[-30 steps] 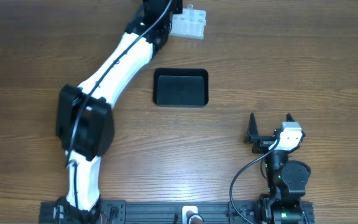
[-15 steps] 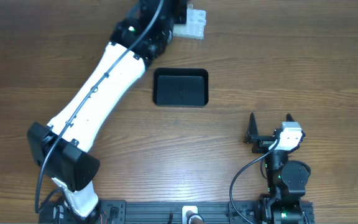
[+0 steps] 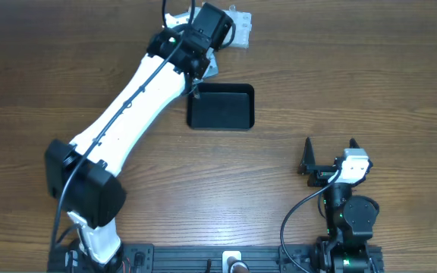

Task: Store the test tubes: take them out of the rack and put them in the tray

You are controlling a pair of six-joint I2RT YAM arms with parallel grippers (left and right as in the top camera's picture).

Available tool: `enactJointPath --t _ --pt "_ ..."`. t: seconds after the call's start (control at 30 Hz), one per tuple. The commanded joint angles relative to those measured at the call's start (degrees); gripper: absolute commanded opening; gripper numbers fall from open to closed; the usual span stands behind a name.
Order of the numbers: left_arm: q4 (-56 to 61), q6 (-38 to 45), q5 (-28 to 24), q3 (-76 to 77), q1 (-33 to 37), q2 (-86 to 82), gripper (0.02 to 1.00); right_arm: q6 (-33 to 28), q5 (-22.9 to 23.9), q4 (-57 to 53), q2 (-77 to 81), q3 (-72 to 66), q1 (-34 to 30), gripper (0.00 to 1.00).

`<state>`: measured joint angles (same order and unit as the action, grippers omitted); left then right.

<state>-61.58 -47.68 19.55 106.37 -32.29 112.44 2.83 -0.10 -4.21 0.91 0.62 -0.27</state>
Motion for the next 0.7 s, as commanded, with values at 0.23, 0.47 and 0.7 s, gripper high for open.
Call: enactJointPath --t 0.23,0.47,0.7 --pt "1.4 0.1 -2.6 -0.8 0.1 8.9 0.097 0.1 0.1 -0.1 -0.3 -0.3 0.3 0.991" --pt "4.3 7.4 -3.5 -0.8 0.1 11.6 0.13 0.1 0.1 -0.1 -0.3 -0.3 0.3 0.991" --pt "3.7 8.5 -3.7 -0.8 0.2 13.6 0.13 0.1 0.1 -0.1 -0.3 -0.3 0.3 0.991"
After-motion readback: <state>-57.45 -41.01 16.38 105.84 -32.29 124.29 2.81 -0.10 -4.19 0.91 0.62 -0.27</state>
